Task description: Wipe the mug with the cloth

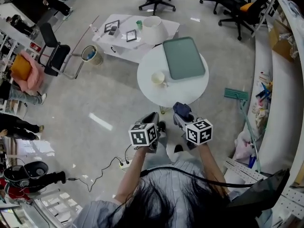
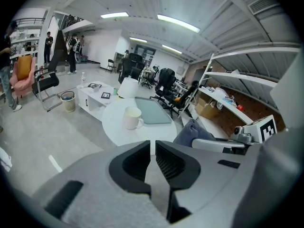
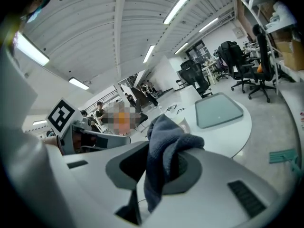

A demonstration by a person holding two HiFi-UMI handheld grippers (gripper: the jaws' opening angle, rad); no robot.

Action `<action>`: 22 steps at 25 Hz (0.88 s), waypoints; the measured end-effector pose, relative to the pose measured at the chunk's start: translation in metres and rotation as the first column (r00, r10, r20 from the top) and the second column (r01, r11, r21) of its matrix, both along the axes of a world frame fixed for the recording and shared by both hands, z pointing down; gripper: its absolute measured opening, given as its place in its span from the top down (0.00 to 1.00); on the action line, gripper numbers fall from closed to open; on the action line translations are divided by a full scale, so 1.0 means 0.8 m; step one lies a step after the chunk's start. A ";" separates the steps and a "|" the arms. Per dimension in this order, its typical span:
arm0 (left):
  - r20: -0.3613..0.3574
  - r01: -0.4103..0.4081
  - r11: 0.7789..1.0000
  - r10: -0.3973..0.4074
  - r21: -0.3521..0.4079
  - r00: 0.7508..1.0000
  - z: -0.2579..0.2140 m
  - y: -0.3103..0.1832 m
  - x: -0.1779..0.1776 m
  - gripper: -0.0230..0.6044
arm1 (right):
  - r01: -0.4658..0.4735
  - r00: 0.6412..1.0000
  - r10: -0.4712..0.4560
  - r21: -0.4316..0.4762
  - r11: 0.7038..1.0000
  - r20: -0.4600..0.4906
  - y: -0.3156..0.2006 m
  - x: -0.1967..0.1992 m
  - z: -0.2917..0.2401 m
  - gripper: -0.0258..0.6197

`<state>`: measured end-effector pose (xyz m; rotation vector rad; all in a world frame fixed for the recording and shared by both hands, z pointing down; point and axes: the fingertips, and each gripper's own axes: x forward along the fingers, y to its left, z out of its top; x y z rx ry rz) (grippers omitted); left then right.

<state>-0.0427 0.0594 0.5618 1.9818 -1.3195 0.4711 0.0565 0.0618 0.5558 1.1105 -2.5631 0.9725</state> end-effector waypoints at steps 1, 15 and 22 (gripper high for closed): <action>0.002 -0.001 1.000 0.001 -0.002 1.000 0.001 0.010 0.005 0.89 | 0.003 1.000 -0.003 0.000 1.000 0.001 0.007 0.004 0.001 0.84; 0.047 -0.028 0.996 0.024 0.083 0.999 -0.029 0.061 0.006 0.89 | 0.026 0.998 -0.026 0.017 1.000 0.048 0.058 -0.007 -0.013 0.84; 0.026 -0.027 0.994 0.024 0.110 0.999 -0.033 0.089 -0.022 0.89 | 0.024 0.999 -0.025 0.021 0.999 0.033 0.078 -0.027 -0.017 0.84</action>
